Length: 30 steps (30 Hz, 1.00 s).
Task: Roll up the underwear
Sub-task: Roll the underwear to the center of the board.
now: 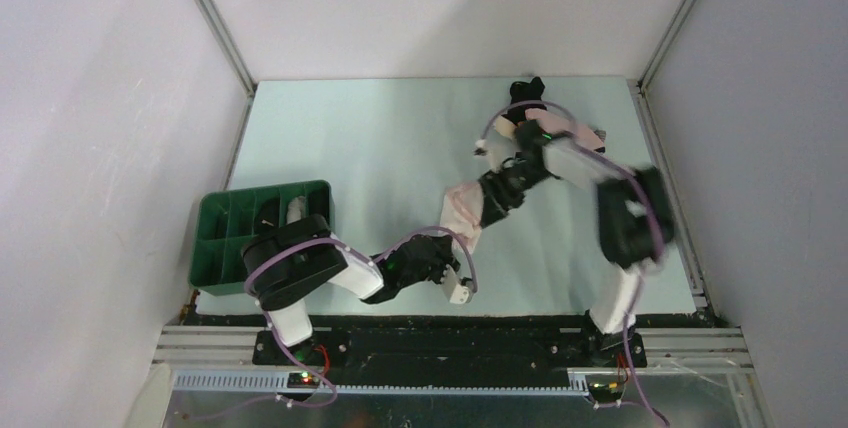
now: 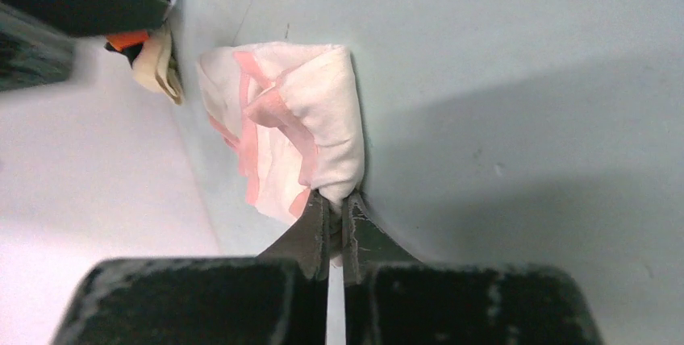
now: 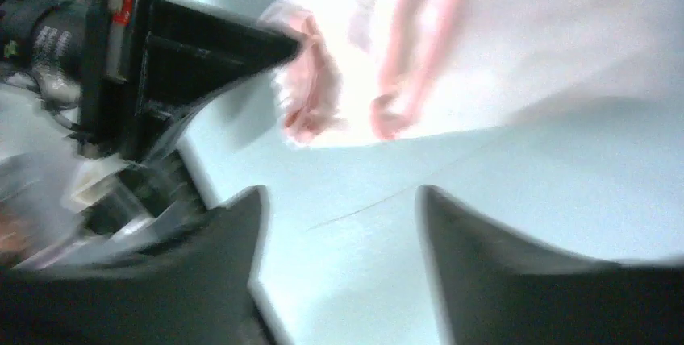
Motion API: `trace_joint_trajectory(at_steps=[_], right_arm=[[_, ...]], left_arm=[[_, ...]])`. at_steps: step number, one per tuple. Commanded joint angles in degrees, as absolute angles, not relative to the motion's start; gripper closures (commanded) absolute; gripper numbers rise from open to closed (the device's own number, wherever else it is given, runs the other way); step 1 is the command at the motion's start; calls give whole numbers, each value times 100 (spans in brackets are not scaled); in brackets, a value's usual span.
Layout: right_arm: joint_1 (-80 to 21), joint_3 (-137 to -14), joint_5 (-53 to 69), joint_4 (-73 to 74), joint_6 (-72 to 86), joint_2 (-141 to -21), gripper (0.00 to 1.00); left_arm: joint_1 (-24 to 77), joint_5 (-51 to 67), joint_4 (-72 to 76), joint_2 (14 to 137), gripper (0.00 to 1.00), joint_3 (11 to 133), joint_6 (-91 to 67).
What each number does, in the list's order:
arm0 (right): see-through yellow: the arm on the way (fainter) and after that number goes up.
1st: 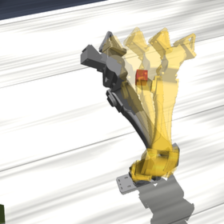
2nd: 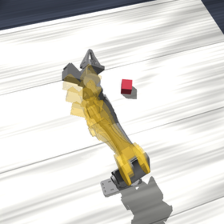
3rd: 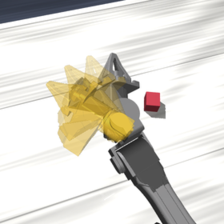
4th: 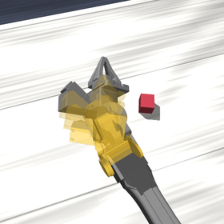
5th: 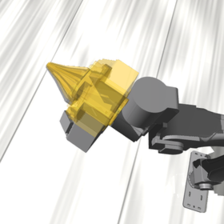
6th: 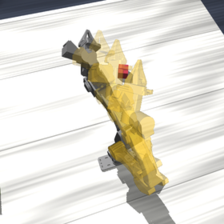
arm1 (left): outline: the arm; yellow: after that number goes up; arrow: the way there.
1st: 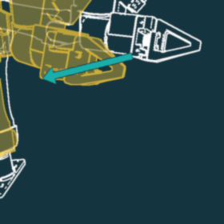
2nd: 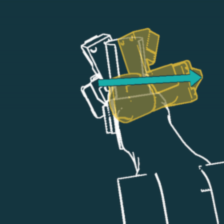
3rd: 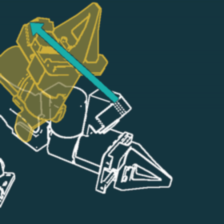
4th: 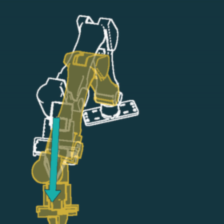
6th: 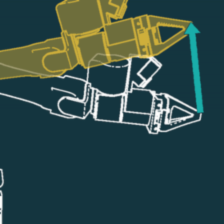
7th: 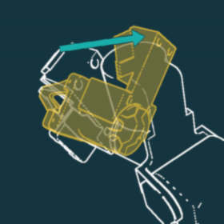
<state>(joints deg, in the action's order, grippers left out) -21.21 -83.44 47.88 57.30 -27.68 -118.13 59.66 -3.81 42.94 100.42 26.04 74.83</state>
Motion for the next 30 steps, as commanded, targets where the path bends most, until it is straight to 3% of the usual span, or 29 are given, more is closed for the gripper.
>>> trace_joint_trajectory(at_steps=[1, 3, 6, 9, 19, 22, 30], right_arm=[[-1884, -4723, 3316, 84, -2813, -7355, 9], [-2110, -3119, 2827, -2067, -3683, -6407, 2], [-2268, -2580, 2979, -1317, -4754, -5923, 4], [-2308, -2519, 3298, -226, -5223, -5621, 14], [-2492, -2107, 3641, 1096, -6334, -4618, 25], [-2750, -1822, 3713, 1005, -6476, -4445, 28], [-4077, -989, 2680, -867, -6133, -4654, 35]], left_arm=[[5867, -509, 3323, 9830, 100, 2779, 6726], [5811, -322, 3088, 9696, 100, 2909, 6504], [5766, 47, 2556, 9548, 100, 3086, 6530], [5739, 428, 2034, 9481, 100, 3237, 6839], [5818, 1044, 1302, 9271, 100, 3809, 6018], [5835, 1325, 1276, 9283, 100, 3847, 5493], [5604, 2467, 1170, 9325, 100, 3832, 3788]])
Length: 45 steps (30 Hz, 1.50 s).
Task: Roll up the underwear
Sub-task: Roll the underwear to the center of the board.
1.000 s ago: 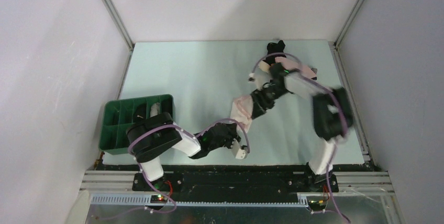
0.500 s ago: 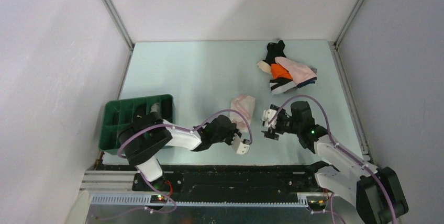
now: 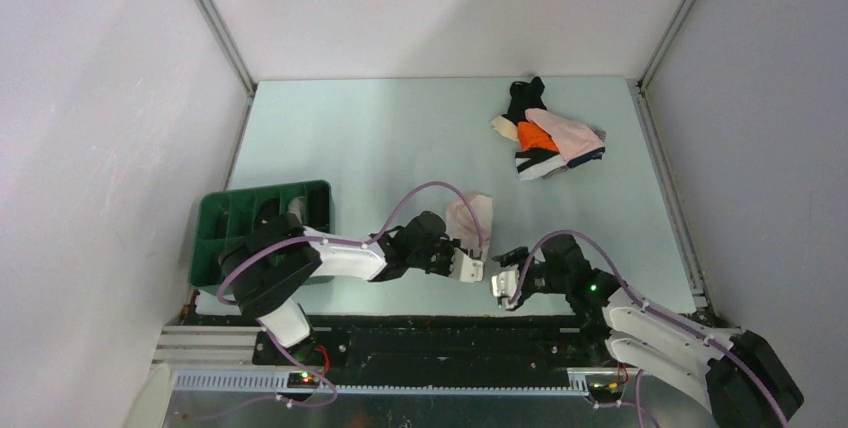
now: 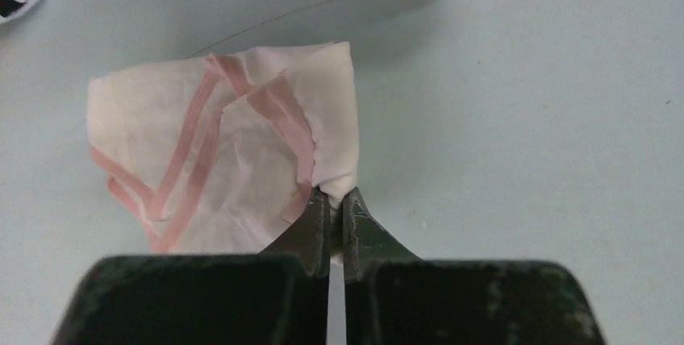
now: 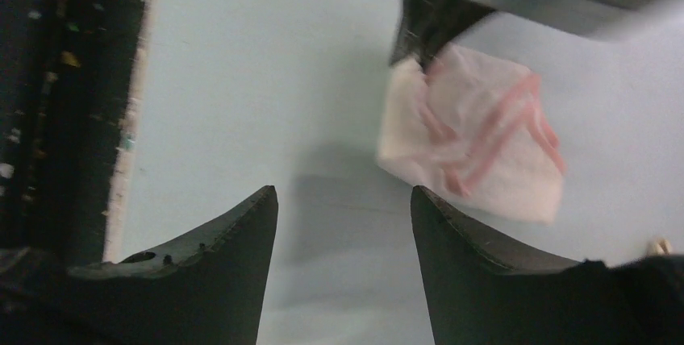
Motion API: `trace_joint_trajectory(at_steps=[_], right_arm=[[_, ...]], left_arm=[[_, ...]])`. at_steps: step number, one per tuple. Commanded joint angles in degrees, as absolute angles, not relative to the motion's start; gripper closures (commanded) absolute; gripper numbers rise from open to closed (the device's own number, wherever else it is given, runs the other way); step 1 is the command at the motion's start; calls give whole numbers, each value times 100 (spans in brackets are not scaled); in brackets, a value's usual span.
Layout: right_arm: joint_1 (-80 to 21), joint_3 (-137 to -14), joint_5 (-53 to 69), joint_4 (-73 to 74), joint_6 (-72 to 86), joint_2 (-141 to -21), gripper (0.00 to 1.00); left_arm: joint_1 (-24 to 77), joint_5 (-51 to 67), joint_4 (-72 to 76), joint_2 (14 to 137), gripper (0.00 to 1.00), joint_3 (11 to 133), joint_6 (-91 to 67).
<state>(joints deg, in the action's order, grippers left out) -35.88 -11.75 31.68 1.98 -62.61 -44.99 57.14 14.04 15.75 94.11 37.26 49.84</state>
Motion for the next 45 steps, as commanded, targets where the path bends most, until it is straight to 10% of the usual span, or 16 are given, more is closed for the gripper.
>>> trace_joint_trajectory(at_steps=[1, 13, 24, 45], right_arm=[[-4330, -957, 2588, -952, -5972, -4736, 35], [-5294, -923, 973, -2743, -5305, -5812, 37], [-5283, -1199, 1037, -2201, -5372, -6161, 52], [-4838, -1652, 1914, -1551, -5503, -5857, 46]], left_arm=[[5549, 2556, 1072, 9338, 100, 3854, 3726], [5205, 3858, -354, 9724, 100, 4723, 3705], [5032, 4007, -761, 10029, 99, 5135, 3752], [4870, 4343, -1537, 10275, 99, 5551, 3898]])
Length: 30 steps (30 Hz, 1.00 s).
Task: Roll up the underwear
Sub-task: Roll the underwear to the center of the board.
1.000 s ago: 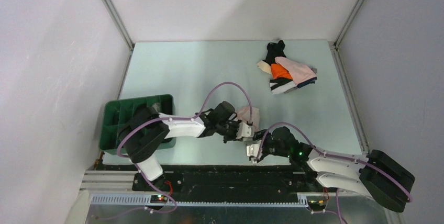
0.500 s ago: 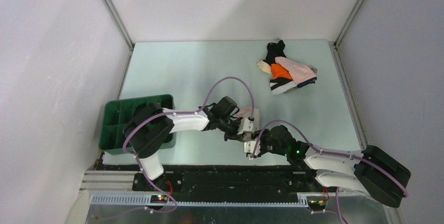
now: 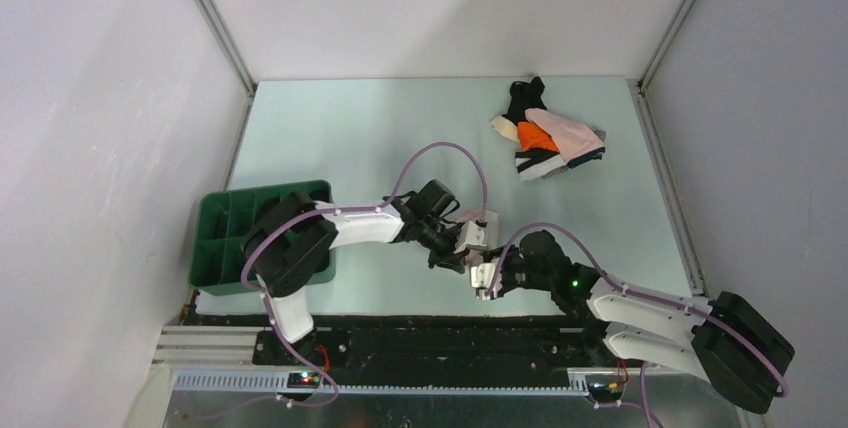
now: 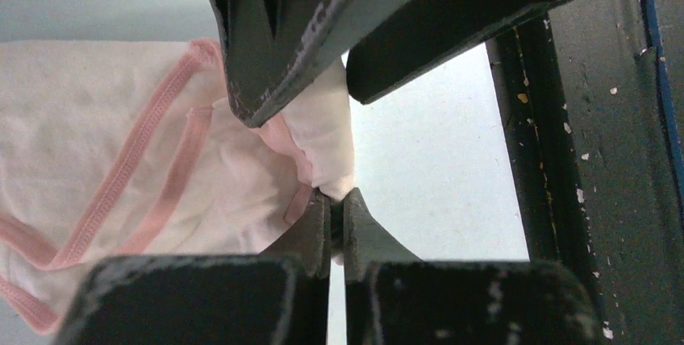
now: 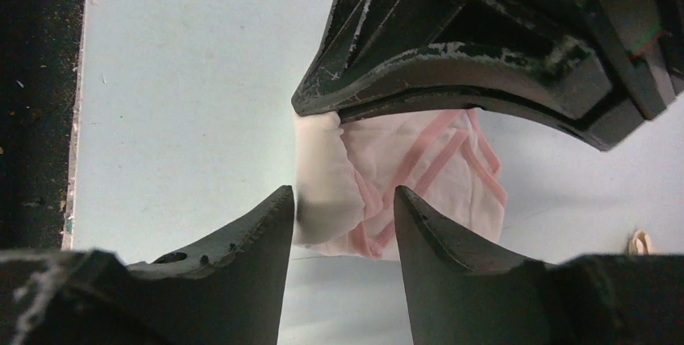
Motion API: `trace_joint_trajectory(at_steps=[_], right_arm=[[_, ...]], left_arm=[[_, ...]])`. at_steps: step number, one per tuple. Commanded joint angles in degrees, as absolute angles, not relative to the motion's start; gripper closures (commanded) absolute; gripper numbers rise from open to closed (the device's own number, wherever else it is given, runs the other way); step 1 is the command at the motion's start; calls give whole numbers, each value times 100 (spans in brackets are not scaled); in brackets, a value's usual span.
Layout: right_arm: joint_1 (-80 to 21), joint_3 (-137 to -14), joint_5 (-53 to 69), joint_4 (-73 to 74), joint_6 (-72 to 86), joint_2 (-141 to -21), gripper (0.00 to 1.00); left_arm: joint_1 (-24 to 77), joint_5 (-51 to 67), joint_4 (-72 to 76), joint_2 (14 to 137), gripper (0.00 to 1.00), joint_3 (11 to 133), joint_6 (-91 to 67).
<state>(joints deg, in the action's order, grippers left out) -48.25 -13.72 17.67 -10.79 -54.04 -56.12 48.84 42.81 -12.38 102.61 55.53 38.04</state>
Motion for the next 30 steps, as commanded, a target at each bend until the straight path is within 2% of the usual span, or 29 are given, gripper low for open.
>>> trace_joint_trajectory(at_steps=[1, 5, 9, 11, 14, 16, 21, 25, 30], right_arm=[[-4875, -1657, 1843, -1619, -5515, -5921, 45], [-4949, -1721, 1801, -1902, -5543, -6372, 43], [-5002, -1908, 1865, -1785, -5619, -6734, 48], [-5004, -1975, 1851, -1661, -5654, -6840, 53], [-4999, -2066, 1791, -1336, -5673, -6875, 71], [-4999, -2130, 1688, -1091, -5588, -6827, 79], [-4986, -2377, 1500, -195, -5258, -6700, 94], [-4851, -2605, 1630, 709, -4815, -6610, 100], [-4573, -2887, 1929, 1601, -4194, -6653, 100]], left_arm=[[4870, 4342, -1544, 10257, 99, 5525, 3896], [4864, 4317, -1567, 10244, 99, 5513, 3894], [4848, 4315, -1602, 10263, 99, 5583, 3866], [4839, 4321, -1625, 10284, 99, 5627, 3852], [4815, 4332, -1709, 10337, 98, 5714, 3850], [4780, 4368, -1820, 10389, 97, 5812, 3855], [4674, 4498, -2097, 10508, 97, 6057, 3801], [4528, 4678, -2327, 10653, 97, 6357, 3561], [4348, 5212, -3313, 11137, 98, 7175, 3435]])
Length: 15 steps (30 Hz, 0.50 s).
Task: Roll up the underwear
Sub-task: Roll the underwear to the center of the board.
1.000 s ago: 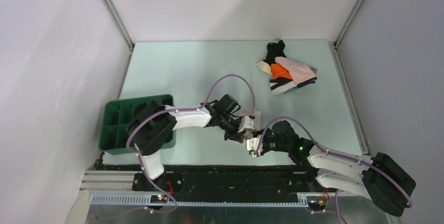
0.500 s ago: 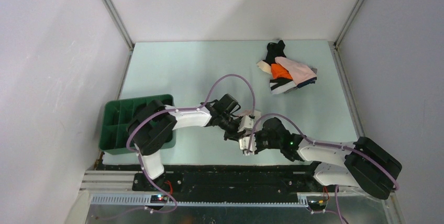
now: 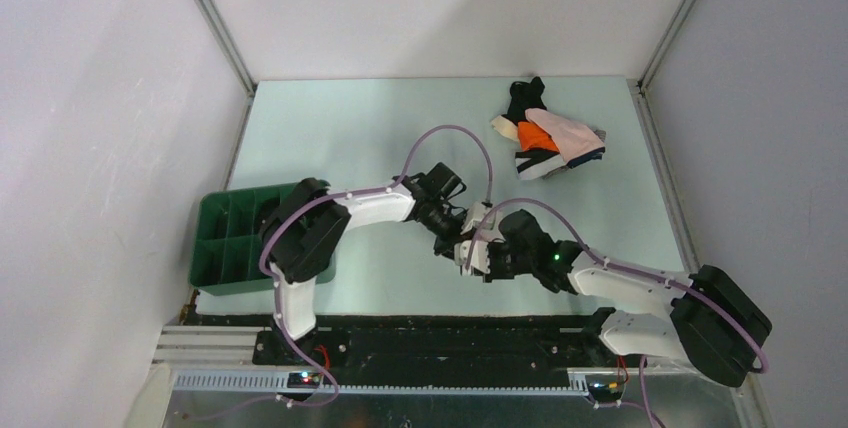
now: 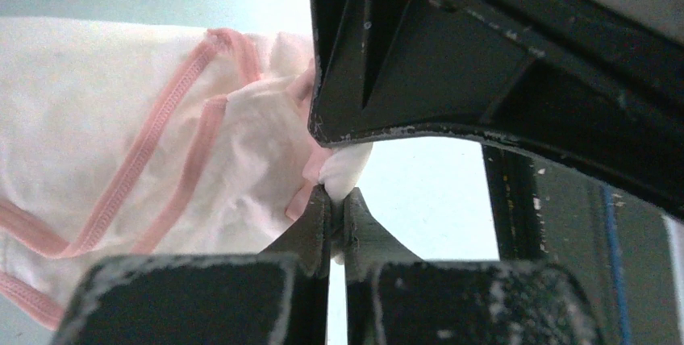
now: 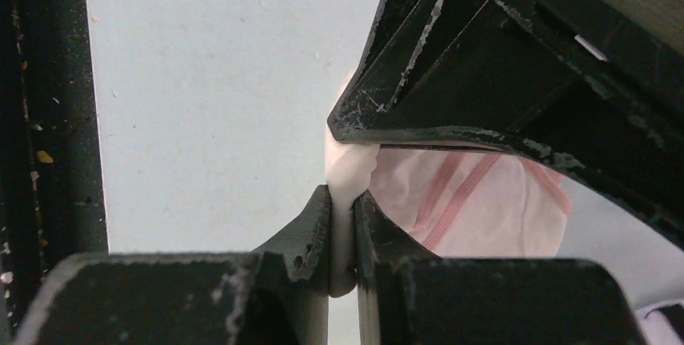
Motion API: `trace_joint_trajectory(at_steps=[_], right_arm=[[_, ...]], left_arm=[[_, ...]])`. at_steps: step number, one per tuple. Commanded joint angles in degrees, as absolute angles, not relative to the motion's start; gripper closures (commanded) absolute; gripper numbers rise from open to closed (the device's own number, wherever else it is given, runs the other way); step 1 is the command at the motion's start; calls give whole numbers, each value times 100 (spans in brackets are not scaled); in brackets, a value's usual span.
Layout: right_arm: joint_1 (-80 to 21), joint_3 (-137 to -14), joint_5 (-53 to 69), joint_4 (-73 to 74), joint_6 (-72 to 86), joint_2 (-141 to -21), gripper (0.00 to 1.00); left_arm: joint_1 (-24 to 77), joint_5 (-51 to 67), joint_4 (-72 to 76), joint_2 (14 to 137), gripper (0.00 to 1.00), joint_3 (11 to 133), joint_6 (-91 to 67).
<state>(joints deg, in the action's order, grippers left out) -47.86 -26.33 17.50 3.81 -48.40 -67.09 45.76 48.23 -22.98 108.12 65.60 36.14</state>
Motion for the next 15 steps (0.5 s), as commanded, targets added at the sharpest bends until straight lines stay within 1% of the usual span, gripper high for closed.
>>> trace_joint_trajectory(at_steps=[1, 4, 10, 15], right_arm=[[-4479, -2920, 2018, 1800, -4070, -6684, 100], [-4128, -3150, 2317, 2180, -3840, -7014, 100], [-3079, -3877, 3314, 3144, -3595, -8230, 100], [-2736, -4157, 3569, 3379, -3624, -8886, 100]], left_arm=[[4340, 5260, -3562, 11261, 99, 7270, 3434], [4341, 5352, -3860, 11448, 100, 7562, 3433], [4226, 5357, -4009, 11804, 100, 7814, 3027], [4086, 5501, -3895, 12034, 100, 8014, 2415]])
